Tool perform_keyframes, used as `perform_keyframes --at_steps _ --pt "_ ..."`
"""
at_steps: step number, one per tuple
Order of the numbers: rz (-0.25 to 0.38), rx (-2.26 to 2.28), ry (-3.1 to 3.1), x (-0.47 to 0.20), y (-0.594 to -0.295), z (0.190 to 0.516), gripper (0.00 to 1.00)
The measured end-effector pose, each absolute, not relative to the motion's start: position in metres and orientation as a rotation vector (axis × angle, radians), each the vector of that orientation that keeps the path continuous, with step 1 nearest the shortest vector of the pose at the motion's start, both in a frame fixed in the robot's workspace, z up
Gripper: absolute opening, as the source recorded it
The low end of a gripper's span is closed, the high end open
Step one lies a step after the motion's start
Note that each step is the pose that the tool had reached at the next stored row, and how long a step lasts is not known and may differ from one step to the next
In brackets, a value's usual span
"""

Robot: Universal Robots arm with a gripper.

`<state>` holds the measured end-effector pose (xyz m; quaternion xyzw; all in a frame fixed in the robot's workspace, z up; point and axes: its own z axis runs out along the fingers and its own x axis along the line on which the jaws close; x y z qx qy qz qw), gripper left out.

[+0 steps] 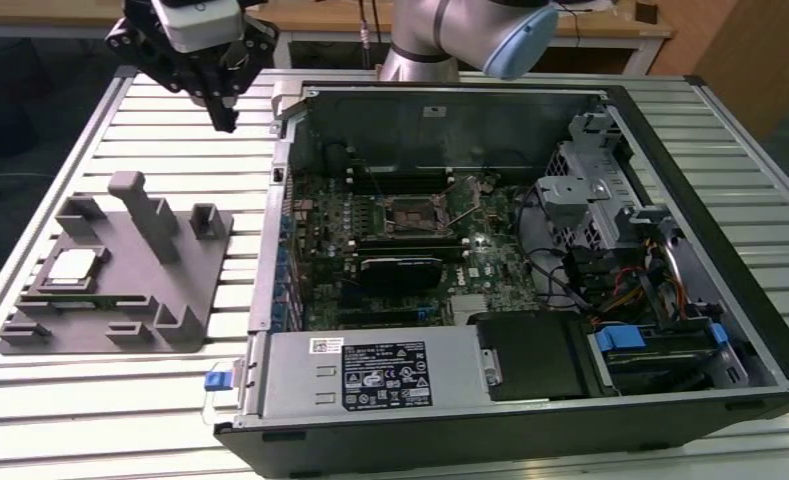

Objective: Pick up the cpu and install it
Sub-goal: 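Reach for the cpu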

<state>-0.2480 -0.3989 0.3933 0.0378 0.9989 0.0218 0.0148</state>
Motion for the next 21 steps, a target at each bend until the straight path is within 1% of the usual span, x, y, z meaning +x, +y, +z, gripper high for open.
perform_keyframes --at_steps 21 --pt "0.068 0.118 3.109 -0.282 -0.399 0.393 0.11"
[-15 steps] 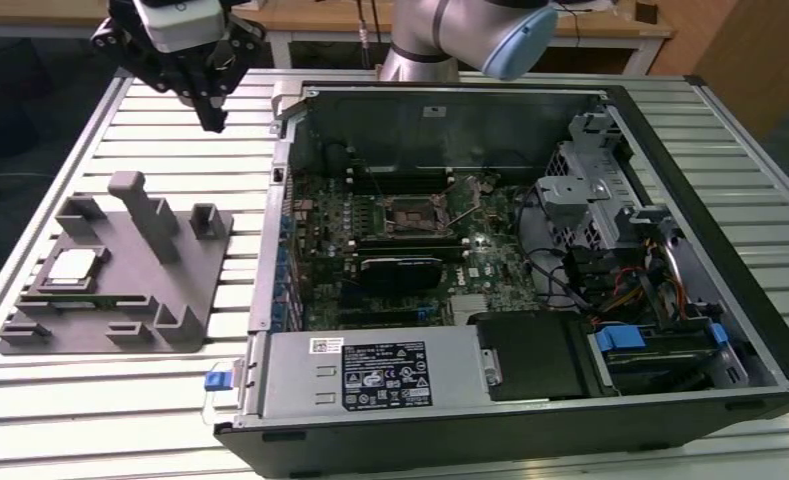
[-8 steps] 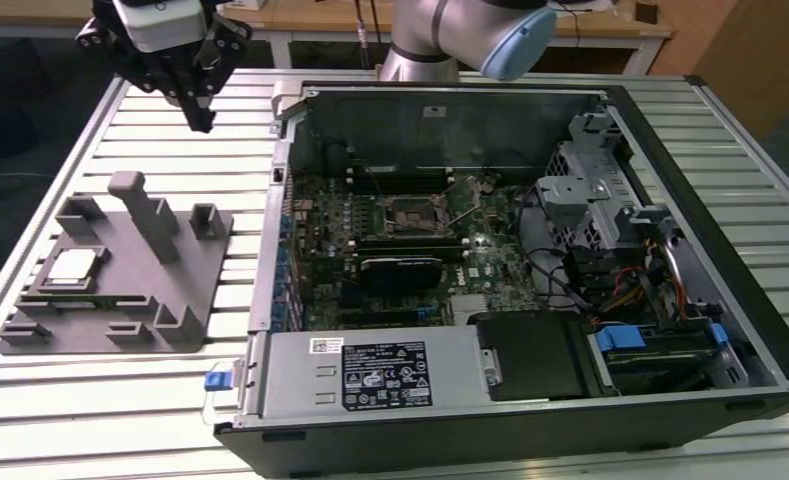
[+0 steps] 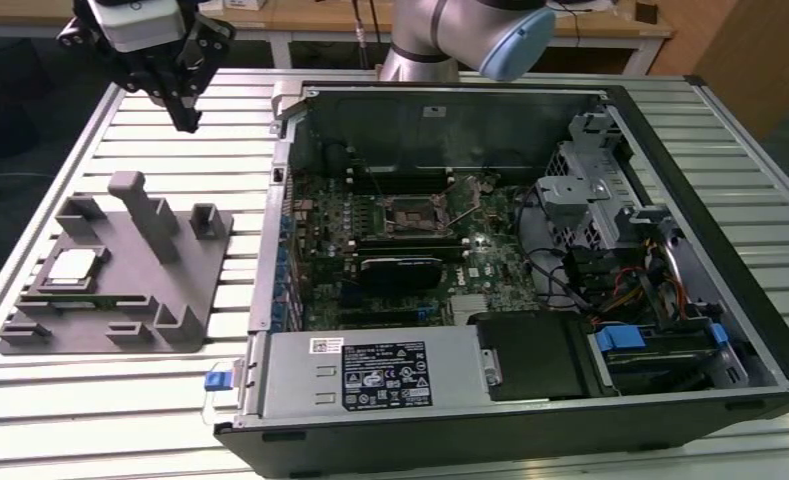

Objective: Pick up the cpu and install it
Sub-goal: 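Reach for the cpu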

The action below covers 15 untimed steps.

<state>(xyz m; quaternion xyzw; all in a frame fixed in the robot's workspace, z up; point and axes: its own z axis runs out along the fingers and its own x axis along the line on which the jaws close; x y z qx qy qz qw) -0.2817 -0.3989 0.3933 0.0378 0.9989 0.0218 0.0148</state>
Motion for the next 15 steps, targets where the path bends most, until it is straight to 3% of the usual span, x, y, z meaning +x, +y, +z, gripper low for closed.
perform_keyframes --at_steps 15 --pt "0.068 0.118 3.109 -0.304 -0.399 0.393 0.11"
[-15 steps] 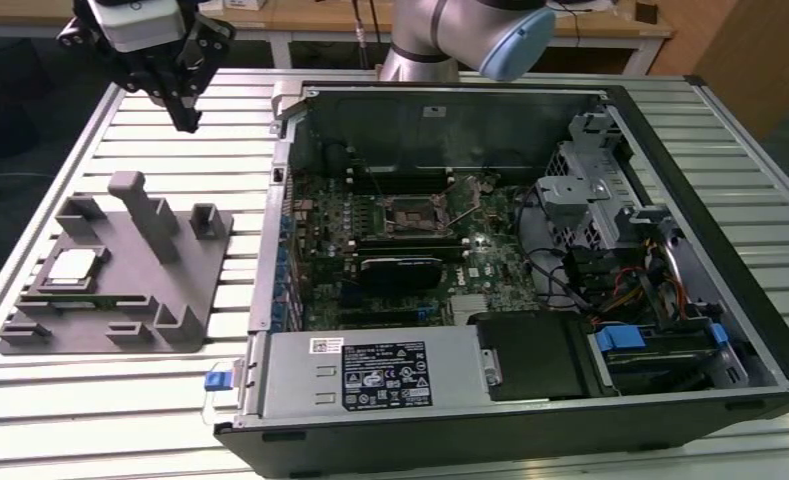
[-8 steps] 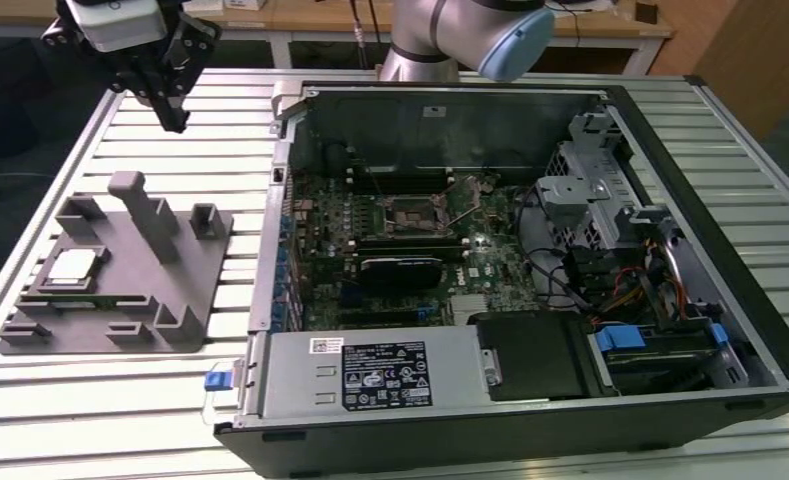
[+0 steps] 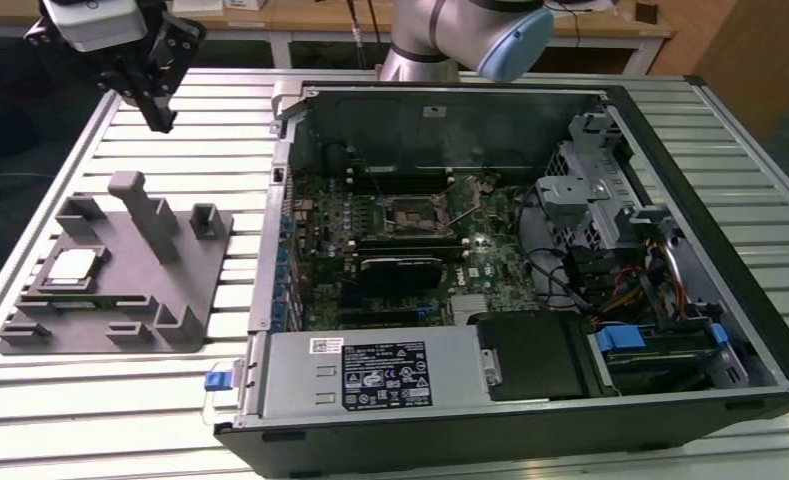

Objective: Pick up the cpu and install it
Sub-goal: 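Reach for the cpu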

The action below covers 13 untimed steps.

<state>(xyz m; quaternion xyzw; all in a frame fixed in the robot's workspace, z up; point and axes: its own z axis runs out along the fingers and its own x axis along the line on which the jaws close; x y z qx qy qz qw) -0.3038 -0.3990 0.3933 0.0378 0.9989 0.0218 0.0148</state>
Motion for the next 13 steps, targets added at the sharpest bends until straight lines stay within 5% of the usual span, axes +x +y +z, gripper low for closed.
perform_keyframes --at_steps 13 --pt "0.068 0.118 3.109 -0.32 -0.399 0.393 0.11"
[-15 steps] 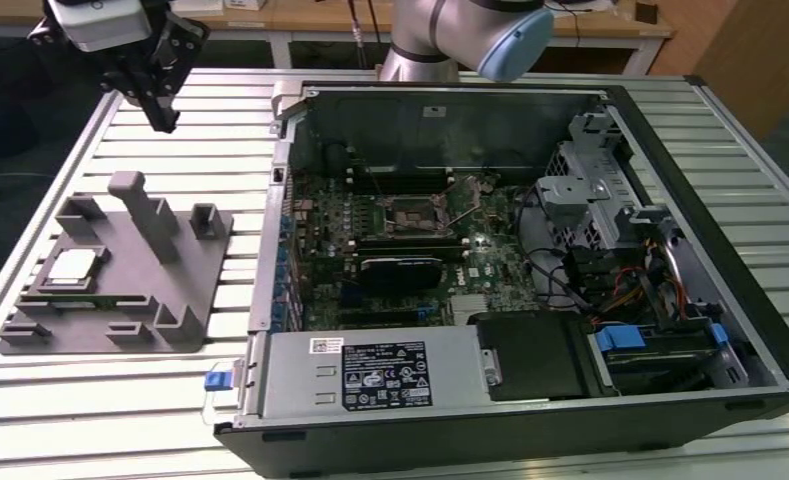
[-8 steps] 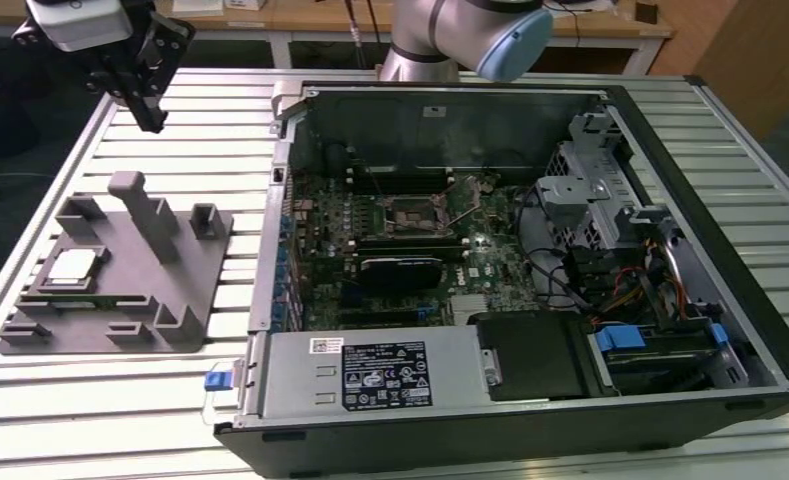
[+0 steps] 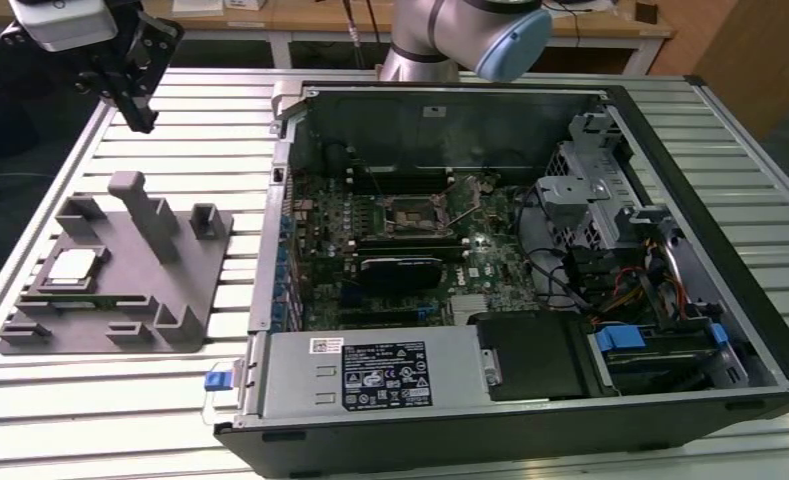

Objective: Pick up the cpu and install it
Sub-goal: 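Reach for the cpu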

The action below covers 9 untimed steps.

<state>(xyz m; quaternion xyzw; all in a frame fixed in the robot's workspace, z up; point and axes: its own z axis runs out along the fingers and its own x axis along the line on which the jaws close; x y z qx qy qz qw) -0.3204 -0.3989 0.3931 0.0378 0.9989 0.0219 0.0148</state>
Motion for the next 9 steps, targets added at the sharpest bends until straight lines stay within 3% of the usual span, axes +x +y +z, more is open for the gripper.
perform_keyframes --at_steps 9 --pt "0.068 0.118 3.109 -0.333 -0.399 0.393 0.11"
